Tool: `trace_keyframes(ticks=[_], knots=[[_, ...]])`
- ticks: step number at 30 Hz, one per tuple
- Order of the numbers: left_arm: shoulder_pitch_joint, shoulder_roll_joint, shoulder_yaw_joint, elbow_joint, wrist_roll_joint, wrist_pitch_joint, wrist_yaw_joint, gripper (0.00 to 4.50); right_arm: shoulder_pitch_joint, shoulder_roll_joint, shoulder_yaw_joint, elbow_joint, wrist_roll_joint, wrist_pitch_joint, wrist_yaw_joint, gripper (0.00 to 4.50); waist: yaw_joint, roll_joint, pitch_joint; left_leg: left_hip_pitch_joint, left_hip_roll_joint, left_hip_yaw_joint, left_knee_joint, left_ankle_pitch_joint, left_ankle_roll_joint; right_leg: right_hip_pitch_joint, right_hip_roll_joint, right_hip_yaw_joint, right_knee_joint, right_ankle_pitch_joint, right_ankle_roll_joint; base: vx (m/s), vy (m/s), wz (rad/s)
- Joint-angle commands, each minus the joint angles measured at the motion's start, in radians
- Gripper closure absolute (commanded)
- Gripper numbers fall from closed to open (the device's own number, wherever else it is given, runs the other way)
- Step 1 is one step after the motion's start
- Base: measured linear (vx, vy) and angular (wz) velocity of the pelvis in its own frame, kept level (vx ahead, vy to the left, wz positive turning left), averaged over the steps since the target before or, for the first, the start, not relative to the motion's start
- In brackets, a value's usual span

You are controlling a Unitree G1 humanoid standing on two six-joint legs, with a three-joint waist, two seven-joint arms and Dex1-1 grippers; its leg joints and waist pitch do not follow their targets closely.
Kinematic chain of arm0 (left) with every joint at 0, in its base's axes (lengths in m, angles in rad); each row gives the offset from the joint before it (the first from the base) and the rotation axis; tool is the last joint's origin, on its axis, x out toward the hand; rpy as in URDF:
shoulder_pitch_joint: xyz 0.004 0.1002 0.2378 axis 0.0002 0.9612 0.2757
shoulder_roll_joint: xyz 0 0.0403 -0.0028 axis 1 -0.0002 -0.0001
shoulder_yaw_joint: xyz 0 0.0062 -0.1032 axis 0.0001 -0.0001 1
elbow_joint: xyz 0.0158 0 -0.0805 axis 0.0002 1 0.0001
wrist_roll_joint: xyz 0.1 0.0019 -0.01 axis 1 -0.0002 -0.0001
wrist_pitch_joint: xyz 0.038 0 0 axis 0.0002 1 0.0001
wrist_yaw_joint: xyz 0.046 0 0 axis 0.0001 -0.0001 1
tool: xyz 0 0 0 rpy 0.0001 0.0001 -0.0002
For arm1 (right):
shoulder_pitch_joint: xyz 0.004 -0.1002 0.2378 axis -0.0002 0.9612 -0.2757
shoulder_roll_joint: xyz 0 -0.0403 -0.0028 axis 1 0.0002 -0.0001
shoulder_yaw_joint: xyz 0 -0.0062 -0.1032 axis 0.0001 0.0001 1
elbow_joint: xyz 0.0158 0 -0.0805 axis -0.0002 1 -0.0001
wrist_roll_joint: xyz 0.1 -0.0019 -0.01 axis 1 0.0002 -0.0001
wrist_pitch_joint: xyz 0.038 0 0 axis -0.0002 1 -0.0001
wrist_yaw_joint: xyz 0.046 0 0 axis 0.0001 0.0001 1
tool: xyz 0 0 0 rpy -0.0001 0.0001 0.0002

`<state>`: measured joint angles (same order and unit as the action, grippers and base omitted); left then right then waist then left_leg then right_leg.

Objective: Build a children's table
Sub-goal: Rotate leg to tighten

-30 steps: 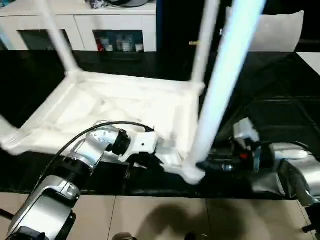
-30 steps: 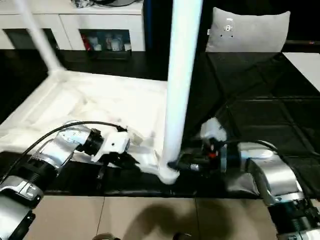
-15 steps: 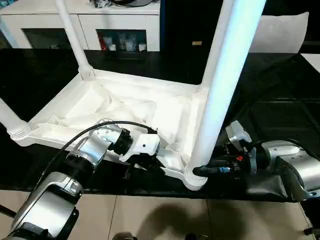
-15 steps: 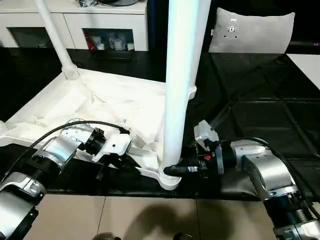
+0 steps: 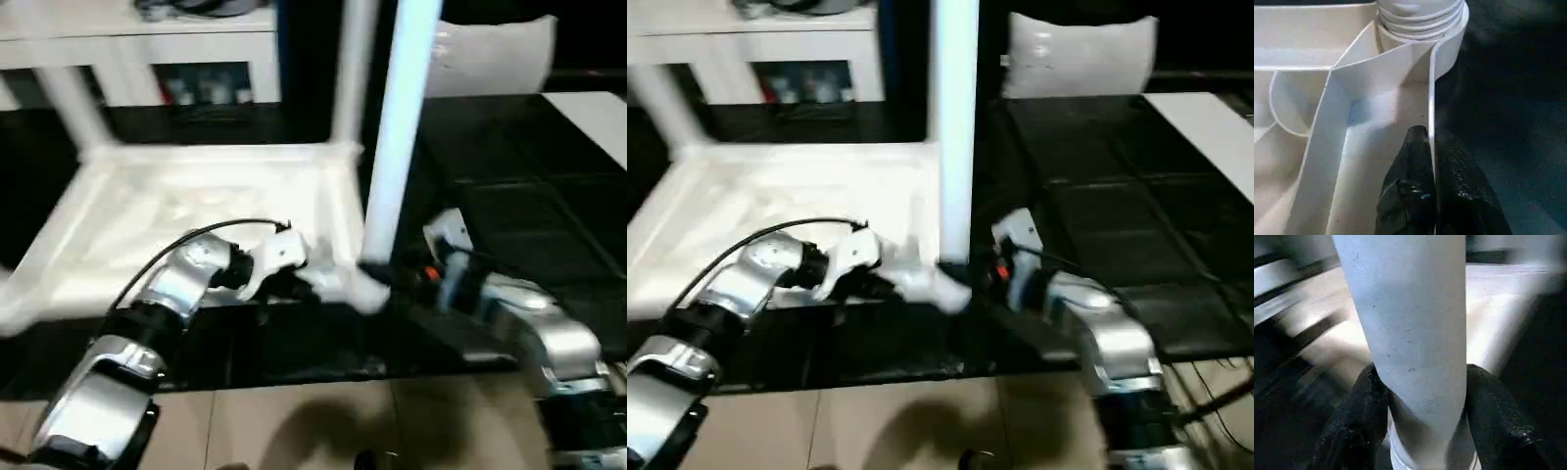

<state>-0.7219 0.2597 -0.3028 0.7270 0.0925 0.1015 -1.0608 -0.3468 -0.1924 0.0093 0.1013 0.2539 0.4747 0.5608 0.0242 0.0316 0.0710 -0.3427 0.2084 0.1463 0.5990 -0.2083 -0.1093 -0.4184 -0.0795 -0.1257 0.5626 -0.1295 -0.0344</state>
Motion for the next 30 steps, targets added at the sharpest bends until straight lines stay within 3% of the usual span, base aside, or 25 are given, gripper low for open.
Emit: trace_keyframes(ticks=[1,2,4,5,7,10,12,16,21,22,26,28,30], knots=[[-0.046,-0.076,0.020,-0.031,-0.034,0.016,0.088,4.50,-0.026,0.063,0.037,0.057,-0.027,0.029,-0.133,2.52,0.004,-0.011,-0.075,-0.017,-0.010,0.009,-0.065,-0.139,0.052,0.071,-0.049,0.022,-0.092,-0.516,-0.035,0.000,0.000,0.00],[-0.054,-0.097,0.030,-0.025,-0.030,0.033,0.131,4.50,-0.039,0.098,0.021,0.078,-0.037,0.022,-0.195,2.52,0.006,-0.007,-0.078,-0.011,-0.009,0.010,-0.066,-0.127,0.063,0.070,-0.050,0.027,-0.091,-0.484,-0.050,0.000,0.000,0.00],[-0.083,-0.148,0.059,0.002,-0.020,0.055,0.262,4.50,-0.073,0.158,0.004,0.125,-0.061,-0.010,-0.295,2.52,0.003,-0.004,-0.080,-0.015,-0.003,0.010,-0.066,-0.098,0.073,0.070,-0.050,0.035,-0.077,-0.410,-0.086,0.000,0.000,0.00],[-0.087,-0.154,0.062,0.005,-0.016,0.057,0.280,4.50,-0.077,0.163,0.005,0.130,-0.066,-0.018,-0.302,2.52,0.004,-0.007,-0.081,-0.013,-0.005,0.012,-0.065,-0.092,0.078,0.070,-0.051,0.038,-0.074,-0.387,-0.103,0.000,0.000,0.00],[-0.095,-0.163,0.069,0.011,-0.011,0.058,0.313,4.50,-0.083,0.166,0.011,0.136,-0.077,-0.041,-0.306,1.97,0.013,-0.005,-0.085,-0.016,-0.002,0.012,-0.064,-0.057,0.095,0.075,-0.053,0.044,-0.064,-0.322,-0.125,0.000,0.000,0.00],[-0.093,-0.169,0.073,-0.006,-0.005,0.069,0.328,4.50,-0.084,0.177,-0.005,0.130,-0.080,-0.083,-0.304,1.80,0.019,-0.005,-0.091,-0.019,-0.001,0.013,-0.061,-0.006,0.128,0.080,-0.054,0.049,-0.046,-0.198,-0.171,0.000,0.000,0.00],[-0.082,-0.162,0.069,-0.024,-0.003,0.067,0.314,4.50,-0.075,0.159,-0.009,0.110,-0.073,-0.110,-0.271,1.48,0.023,-0.003,-0.092,-0.020,-0.001,0.013,-0.059,0.015,0.149,0.082,-0.055,0.051,-0.041,-0.163,-0.190,0.000,0.000,0.00],[-0.070,-0.138,0.053,-0.020,-0.004,0.026,0.266,4.50,-0.049,0.108,-0.008,0.078,-0.057,-0.131,-0.189,1.21,0.026,-0.004,-0.090,-0.021,-0.001,0.015,-0.058,-0.001,0.160,0.084,-0.055,0.050,-0.042,-0.177,-0.192,0.000,0.000,0.00],[-0.036,-0.071,0.027,-0.025,-0.013,-0.040,0.129,4.50,0.003,-0.050,-0.016,0.003,0.024,-0.092,0.045,0.86,0.030,-0.007,-0.087,-0.024,-0.002,0.016,-0.059,-0.039,0.170,0.088,-0.054,0.049,-0.051,-0.232,-0.169,0.000,0.000,0.00],[-0.032,-0.058,0.020,-0.023,-0.016,-0.059,0.093,4.50,0.008,-0.089,-0.011,0.000,0.026,-0.094,0.096,0.61,0.031,-0.007,-0.087,-0.022,-0.003,0.016,-0.059,-0.050,0.165,0.087,-0.053,0.047,-0.056,-0.260,-0.158,0.000,0.000,0.00],[-0.014,-0.011,-0.009,-0.030,-0.032,-0.122,-0.051,4.50,0.030,-0.226,0.012,-0.013,0.041,-0.115,0.300,0.35,0.038,-0.009,-0.085,-0.019,0.000,0.019,-0.060,-0.074,0.154,0.082,-0.054,0.049,-0.062,-0.313,-0.143,0.000,0.000,0.00],[-0.010,0.005,-0.022,-0.031,-0.039,-0.152,-0.113,4.50,0.036,-0.275,0.024,-0.020,0.056,-0.119,0.381,0.35,0.042,-0.013,-0.083,-0.019,0.001,0.019,-0.060,-0.082,0.152,0.081,-0.054,0.048,-0.063,-0.329,-0.141,0.000,0.000,0.00],[-0.007,0.026,-0.041,-0.032,-0.039,-0.183,-0.178,4.50,0.040,-0.320,0.037,-0.027,0.080,-0.112,0.468,0.35,0.048,-0.008,-0.083,-0.016,0.006,0.018,-0.061,-0.089,0.153,0.077,-0.053,0.048,-0.062,-0.336,-0.141,0.000,0.000,0.00]])
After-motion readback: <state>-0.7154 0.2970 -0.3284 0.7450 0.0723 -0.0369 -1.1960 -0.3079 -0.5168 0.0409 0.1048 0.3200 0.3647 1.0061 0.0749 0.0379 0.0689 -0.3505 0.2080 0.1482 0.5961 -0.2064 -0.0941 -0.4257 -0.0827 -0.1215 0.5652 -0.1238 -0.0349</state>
